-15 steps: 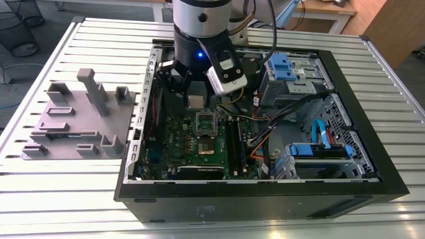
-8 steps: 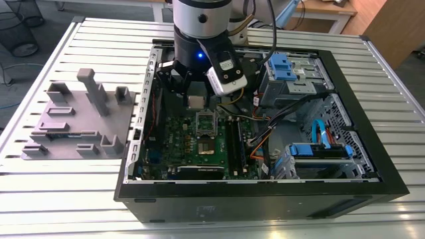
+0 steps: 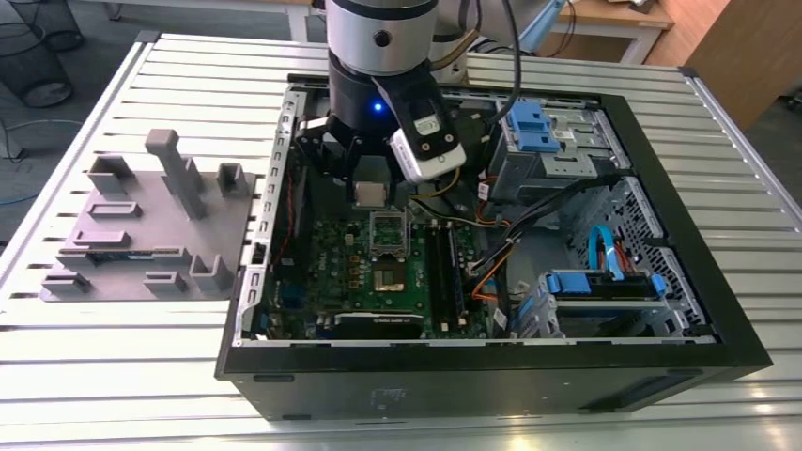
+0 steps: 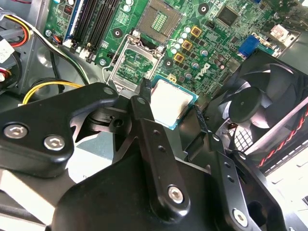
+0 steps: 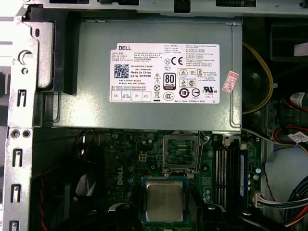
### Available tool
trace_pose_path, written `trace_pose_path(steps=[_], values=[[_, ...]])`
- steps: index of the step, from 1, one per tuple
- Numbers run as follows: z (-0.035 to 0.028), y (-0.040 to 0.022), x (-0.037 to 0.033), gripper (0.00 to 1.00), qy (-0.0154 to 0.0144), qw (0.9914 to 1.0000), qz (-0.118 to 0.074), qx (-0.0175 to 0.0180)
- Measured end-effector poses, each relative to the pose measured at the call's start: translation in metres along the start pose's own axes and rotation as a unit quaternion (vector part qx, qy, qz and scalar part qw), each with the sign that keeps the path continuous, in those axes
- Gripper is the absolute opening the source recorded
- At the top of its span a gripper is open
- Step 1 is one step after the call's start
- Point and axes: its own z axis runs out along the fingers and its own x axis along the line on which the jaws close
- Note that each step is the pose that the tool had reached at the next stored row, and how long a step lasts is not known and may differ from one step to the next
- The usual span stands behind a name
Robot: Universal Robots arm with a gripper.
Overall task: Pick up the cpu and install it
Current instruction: 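Place the cpu into insertion slot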
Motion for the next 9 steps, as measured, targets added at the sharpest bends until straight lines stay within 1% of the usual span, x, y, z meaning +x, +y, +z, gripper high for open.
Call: trace_pose_path(steps=[9], values=[[0.004, -0.0007, 0.0001, 0.47, 0.0, 0.99999, 0.0, 0.0053]])
